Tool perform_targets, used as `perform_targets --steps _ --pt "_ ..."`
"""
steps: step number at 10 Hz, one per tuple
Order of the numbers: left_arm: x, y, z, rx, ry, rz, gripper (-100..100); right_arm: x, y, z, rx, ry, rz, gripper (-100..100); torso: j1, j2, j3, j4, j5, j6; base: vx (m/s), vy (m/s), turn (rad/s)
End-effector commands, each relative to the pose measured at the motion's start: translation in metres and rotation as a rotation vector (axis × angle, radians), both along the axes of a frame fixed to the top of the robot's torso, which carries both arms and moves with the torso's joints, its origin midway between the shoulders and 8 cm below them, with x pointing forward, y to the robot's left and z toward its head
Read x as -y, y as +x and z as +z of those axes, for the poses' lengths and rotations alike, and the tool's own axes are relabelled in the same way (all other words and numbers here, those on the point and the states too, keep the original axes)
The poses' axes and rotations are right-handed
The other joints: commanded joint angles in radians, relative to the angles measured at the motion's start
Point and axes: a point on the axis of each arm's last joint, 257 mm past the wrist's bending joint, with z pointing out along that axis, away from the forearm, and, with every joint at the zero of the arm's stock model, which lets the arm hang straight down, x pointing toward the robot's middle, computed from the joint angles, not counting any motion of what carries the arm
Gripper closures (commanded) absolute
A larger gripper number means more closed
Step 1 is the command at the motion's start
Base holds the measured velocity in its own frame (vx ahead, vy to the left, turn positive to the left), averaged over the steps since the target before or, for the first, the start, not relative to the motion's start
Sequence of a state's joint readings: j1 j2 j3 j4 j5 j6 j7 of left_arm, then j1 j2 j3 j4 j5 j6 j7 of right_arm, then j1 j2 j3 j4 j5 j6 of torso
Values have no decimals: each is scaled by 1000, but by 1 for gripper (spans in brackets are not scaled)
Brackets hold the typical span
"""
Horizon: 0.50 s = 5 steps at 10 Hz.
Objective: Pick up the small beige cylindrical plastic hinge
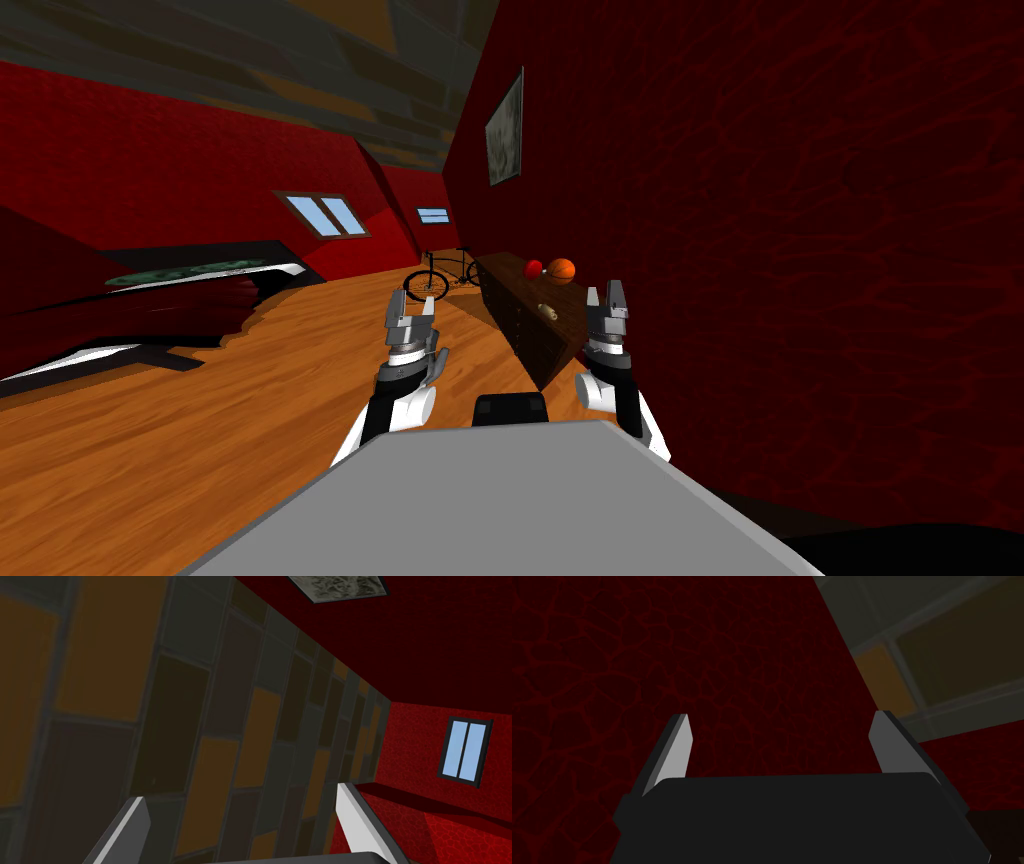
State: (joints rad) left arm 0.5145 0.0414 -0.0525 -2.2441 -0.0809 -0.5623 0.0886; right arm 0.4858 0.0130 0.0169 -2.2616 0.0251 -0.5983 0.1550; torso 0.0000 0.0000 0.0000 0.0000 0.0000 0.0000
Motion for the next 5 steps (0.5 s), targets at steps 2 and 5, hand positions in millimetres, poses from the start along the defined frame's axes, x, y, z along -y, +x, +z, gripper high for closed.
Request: perform_targets --steps 2,5 --pt "0 0 0 0 0 0 0 -4 3 -6 -19 -60 17 -100 2 0 0 0 0 0 0 83 -35" --pt "0 0 0 0 0 0 0 -5 7 -16 -47 -125 29 -100 14 -3 -2 -1 3 0 33 186 -38"
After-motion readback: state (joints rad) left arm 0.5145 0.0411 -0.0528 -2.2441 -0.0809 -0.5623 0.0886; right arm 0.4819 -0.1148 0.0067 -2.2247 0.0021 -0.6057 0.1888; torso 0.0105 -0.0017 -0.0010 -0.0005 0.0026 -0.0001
